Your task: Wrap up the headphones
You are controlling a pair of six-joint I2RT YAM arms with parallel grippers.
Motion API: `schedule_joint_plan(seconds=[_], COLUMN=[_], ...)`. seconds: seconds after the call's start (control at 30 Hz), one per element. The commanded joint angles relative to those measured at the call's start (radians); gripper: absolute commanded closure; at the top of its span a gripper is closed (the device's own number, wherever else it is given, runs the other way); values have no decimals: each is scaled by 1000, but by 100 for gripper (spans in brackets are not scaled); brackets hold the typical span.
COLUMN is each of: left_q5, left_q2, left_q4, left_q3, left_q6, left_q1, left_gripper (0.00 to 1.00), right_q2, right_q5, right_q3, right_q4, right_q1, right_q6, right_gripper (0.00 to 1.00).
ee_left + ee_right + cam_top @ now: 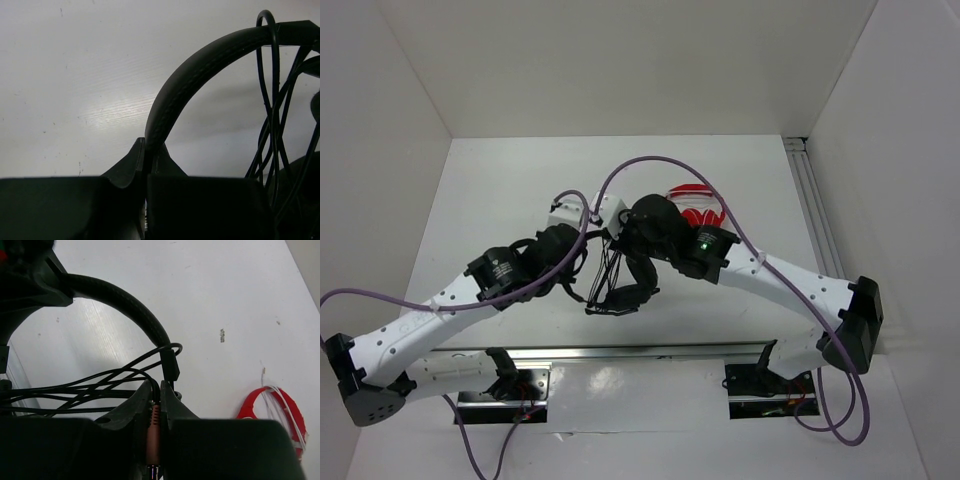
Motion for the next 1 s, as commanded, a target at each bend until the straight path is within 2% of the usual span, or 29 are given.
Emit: schedule_joint_plan(seconds=[0.0, 0.07, 0.13, 0.2, 0.23, 0.4, 0.53, 0.73, 0.97], left_q5=[38, -20, -20, -11, -2, 73, 119, 208, 207], left_q2=[-38, -15, 20, 42, 42, 68, 47, 26, 48], left_q4=[-175, -244, -257, -268, -268, -268, -245, -212, -203], left_q3=[60, 97, 126, 136, 137, 146, 137, 127, 127], left_q6=[-3, -39, -50, -50, -50, -28, 6, 44, 56], left_q1=[-25, -25, -25, -25, -25, -15, 24, 133, 193], left_gripper=[100, 100, 100, 100, 100, 100, 100, 100, 100], right_q2=[-6, -6, -15, -34, -34, -31, 37, 67, 127], right_q5=[64, 40, 12, -8, -23, -113, -285, -394, -443], right_q3=[-4, -4, -4, -4, -4, -29, 10, 14, 13], right_q4=[91, 91, 100, 100, 110, 126, 88, 110, 101], right_q1=[-88, -115, -140, -158, -183, -255, -324, -382, -433], right_q6=[-40, -40, -31, -31, -31, -31, -10, 20, 29], right_gripper=[100, 96, 90, 89, 89, 76, 67, 65, 59])
